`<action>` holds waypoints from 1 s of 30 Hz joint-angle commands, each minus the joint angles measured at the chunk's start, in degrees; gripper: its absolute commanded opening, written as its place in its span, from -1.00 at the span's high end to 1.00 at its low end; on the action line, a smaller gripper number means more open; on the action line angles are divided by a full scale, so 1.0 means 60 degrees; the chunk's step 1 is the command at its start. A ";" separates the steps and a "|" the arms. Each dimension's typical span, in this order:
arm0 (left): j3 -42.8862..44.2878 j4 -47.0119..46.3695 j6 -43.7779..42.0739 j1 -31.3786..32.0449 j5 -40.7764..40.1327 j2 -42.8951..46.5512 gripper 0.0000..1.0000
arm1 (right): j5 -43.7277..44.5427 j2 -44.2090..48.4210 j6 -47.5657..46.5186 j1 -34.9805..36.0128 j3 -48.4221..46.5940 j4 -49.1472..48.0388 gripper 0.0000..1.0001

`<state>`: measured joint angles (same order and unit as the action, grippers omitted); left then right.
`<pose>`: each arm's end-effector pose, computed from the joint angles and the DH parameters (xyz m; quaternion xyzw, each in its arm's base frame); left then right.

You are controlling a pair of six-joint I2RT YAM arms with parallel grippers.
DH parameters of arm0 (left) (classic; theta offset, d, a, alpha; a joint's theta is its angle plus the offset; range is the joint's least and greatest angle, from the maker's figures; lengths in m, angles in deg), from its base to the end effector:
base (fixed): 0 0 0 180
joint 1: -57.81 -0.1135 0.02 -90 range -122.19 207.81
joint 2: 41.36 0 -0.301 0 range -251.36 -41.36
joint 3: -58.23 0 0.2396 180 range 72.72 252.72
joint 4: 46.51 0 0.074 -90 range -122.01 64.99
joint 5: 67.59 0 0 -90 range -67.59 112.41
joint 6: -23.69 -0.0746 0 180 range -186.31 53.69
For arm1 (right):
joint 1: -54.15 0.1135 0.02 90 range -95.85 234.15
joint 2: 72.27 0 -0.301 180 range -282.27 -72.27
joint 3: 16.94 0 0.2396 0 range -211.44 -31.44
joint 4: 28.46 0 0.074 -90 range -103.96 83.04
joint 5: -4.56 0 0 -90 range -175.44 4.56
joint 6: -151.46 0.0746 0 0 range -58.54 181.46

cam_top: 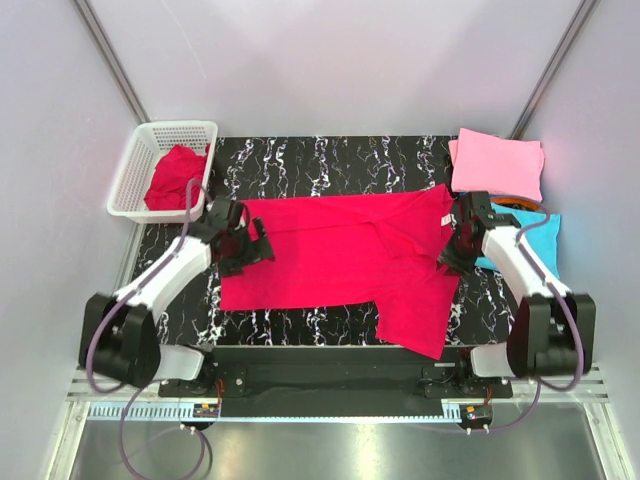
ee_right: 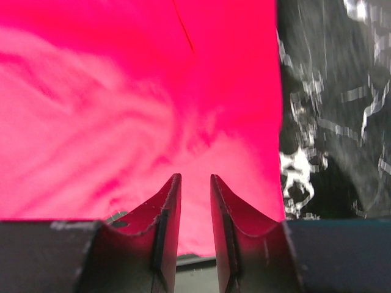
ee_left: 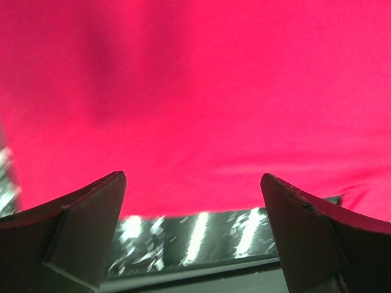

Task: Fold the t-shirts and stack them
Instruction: Fold the tshirt

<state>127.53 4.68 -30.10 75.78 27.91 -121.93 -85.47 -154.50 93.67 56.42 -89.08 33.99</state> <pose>0.2586 -0.0914 0.2321 -0.1425 0.9597 -0.1498 0.1904 0.2596 0.0103 0.2280 0.2553 0.9549 0.0452 0.1449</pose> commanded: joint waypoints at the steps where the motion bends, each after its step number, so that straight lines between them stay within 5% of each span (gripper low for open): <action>1: -0.0885 -0.0109 0.0761 -0.0139 -0.0740 0.1239 -0.97 | -0.0328 0.1092 0.0608 0.0121 0.0846 0.0008 0.35; 7: -0.1999 0.0710 0.2033 -0.0125 -0.1427 0.2441 -0.97 | -0.0683 0.1708 0.0945 0.0384 0.1624 0.0343 0.38; 14: -0.2894 0.3387 0.3632 -0.0140 -0.3258 0.4799 -0.97 | -0.0712 0.2980 0.1413 0.0516 0.1990 0.1178 0.39; 20: -0.2734 0.3976 0.4233 -0.0140 -0.3435 0.4949 -0.97 | -0.0624 0.3875 0.2058 0.0692 0.2342 0.2014 0.43; 30: -0.3069 0.2105 0.4790 -0.0154 -0.2340 0.4582 -0.97 | -0.2146 0.4375 0.2454 0.0794 0.3190 0.1517 0.48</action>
<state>109.89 23.21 -4.18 74.97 10.90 -94.37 -93.10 -129.52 106.39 60.24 -72.49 44.65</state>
